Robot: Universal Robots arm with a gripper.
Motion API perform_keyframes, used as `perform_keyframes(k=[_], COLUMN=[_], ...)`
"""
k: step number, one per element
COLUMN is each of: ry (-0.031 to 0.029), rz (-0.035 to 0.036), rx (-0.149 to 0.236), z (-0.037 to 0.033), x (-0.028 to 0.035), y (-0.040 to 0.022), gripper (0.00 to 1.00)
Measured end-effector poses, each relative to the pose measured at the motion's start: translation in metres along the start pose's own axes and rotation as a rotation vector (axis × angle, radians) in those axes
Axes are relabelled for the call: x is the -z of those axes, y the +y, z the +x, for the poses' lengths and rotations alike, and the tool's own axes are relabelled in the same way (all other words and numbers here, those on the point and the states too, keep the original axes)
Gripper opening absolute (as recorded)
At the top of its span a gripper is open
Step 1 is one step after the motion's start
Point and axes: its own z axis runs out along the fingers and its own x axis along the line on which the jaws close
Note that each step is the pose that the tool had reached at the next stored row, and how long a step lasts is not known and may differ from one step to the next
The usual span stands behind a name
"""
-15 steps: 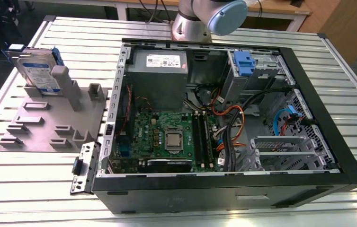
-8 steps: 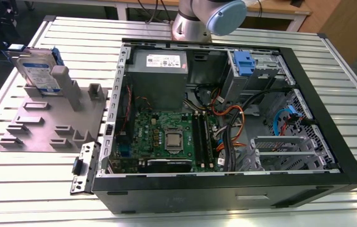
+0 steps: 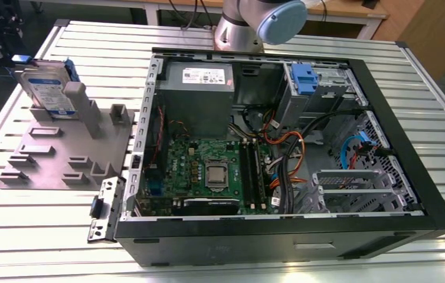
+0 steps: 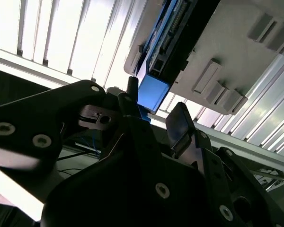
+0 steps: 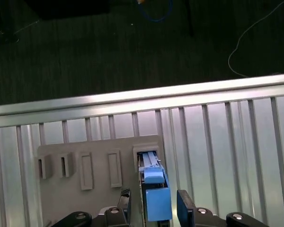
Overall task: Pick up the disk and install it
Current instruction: 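Pick up the disk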
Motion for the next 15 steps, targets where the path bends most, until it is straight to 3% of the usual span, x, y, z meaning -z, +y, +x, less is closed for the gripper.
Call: perform_keyframes(k=[7,15], ry=[-0.0001,0.0], rz=[0.0,0.0], rx=[0.004,0.024], z=[-0.0034,-0.0029], x=[-0.0047,-0.0165], y=[0.001,0.0022], gripper=[0.51,0.51])
